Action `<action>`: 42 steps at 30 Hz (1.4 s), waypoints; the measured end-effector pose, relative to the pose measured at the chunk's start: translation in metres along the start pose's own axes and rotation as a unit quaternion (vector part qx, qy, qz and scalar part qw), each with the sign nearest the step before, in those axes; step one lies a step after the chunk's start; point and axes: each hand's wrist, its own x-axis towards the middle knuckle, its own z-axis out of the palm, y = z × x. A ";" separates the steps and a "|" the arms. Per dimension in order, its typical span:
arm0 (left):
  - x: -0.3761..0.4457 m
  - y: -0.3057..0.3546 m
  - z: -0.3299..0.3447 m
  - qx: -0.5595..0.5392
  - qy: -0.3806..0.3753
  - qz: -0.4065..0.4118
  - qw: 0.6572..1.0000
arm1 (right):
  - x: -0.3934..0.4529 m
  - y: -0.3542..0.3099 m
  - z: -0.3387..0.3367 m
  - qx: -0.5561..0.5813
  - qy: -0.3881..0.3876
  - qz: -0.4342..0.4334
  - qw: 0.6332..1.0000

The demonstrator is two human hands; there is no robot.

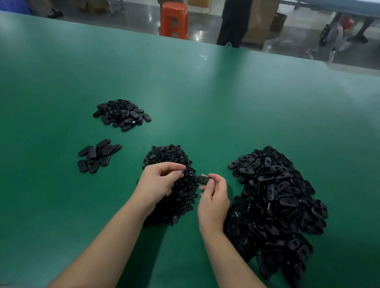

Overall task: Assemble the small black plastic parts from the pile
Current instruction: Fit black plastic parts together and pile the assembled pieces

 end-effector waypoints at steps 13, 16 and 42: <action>0.010 -0.002 0.043 0.173 0.016 0.013 0.985 | 0.001 0.001 0.000 -0.021 0.004 -0.012 1.000; 0.009 -0.003 0.048 0.211 0.023 0.021 0.977 | 0.002 0.002 0.001 -0.025 0.008 -0.015 1.000; 0.010 -0.001 0.053 0.276 0.013 0.045 0.960 | 0.003 0.002 -0.004 0.014 -0.022 -0.002 1.000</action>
